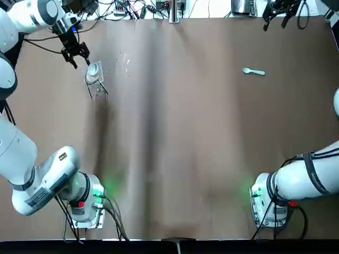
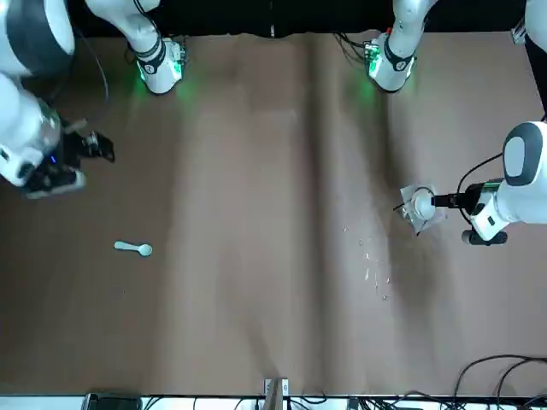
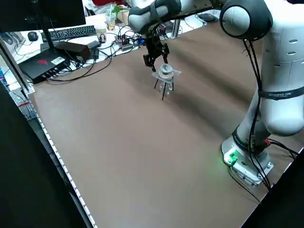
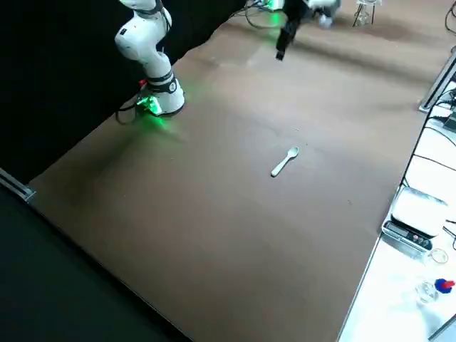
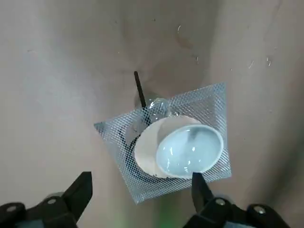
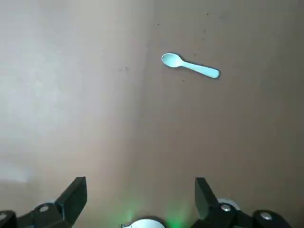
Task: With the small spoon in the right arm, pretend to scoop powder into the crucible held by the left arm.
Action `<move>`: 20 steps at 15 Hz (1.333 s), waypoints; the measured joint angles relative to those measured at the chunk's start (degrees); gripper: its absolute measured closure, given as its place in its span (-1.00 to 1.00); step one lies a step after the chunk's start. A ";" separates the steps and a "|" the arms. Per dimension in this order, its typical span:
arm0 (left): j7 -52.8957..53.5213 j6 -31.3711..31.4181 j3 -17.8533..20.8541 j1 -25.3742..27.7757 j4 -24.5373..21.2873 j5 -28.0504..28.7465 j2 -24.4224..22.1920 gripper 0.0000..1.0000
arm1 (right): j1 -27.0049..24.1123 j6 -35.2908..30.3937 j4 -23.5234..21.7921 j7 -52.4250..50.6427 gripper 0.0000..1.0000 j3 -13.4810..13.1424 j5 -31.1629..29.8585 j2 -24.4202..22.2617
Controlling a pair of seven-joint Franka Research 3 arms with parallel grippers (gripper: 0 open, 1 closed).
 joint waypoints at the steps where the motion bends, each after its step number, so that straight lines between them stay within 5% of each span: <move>1: 0.25 0.70 -0.01 0.18 -0.61 -0.11 0.00 -0.85 | 0.02 1.17 -0.09 0.30 -1.00 0.02 0.00 2.60; 4: 0.75 2.16 -0.14 0.30 -1.53 -0.12 0.02 -0.57 | 0.13 4.14 0.00 0.74 -1.00 0.06 0.01 8.64; 11: 1.29 4.55 -0.52 -0.08 -1.98 -0.16 0.50 0.07 | 0.84 4.62 0.03 -15.79 -1.00 0.33 -1.98 9.24; 20: 0.93 6.76 -0.59 -1.48 -2.20 -0.19 1.89 0.16 | -0.25 5.40 -1.07 -46.34 -1.00 -0.05 -5.10 10.85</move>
